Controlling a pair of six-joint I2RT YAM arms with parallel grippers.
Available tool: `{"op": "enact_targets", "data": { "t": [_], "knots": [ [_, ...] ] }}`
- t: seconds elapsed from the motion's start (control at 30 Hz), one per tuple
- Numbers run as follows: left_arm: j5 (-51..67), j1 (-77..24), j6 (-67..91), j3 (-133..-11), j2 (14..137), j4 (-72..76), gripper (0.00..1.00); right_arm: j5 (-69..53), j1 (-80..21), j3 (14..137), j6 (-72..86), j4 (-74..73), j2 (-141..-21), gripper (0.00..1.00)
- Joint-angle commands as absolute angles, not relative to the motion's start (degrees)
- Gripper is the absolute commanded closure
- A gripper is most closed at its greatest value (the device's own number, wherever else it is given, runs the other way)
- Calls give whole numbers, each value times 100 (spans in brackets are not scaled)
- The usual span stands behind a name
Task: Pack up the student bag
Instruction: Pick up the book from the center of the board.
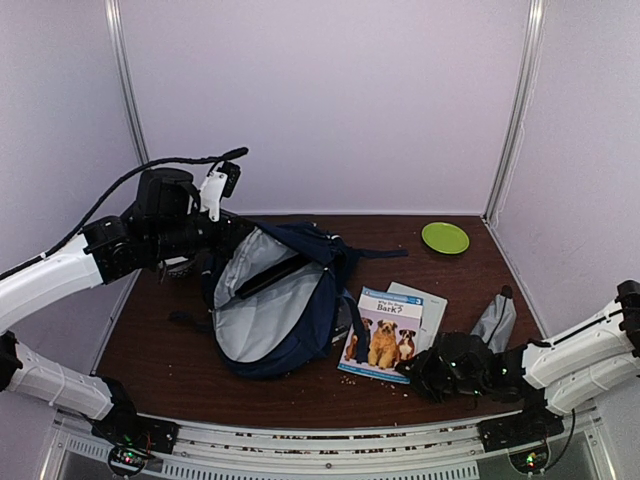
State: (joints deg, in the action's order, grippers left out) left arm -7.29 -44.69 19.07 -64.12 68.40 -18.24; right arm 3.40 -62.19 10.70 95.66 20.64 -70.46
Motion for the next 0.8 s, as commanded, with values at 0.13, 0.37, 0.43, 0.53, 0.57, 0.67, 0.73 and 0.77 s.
{"op": "enact_targets", "data": {
  "t": [0.13,0.37,0.43,0.53,0.57,0.67,0.73,0.77],
  "knots": [
    [-944,-4430,2014,-6455,6826,-1328,100,988,-6264,1659,8712,637,-6181,93],
    [-1018,-4430,2004,-6461,6857,-1336,100,995,-6258,2619,7779,-1111,-5095,100],
    [-1036,-4430,1988,-6470,6855,-1336,100,968,-6258,2925,7503,-1546,-4807,100],
    [-1046,-4432,1987,-6478,6885,-1323,100,1090,-6248,3511,7084,-2205,-4487,100],
    [-1044,-4430,1994,-6482,6897,-1312,100,1181,-6237,3701,6933,-2432,-4448,100],
    [-1018,-4432,2040,-6469,6940,-1262,100,1490,-6173,4065,6476,-2960,-4457,100],
    [-949,-4430,2086,-6482,6981,-1257,100,1352,-6040,4045,6286,-2887,-4531,100],
    [-925,-4434,2101,-6487,6993,-1261,100,1216,-5948,4010,6243,-2835,-4576,100]
  ]
}}
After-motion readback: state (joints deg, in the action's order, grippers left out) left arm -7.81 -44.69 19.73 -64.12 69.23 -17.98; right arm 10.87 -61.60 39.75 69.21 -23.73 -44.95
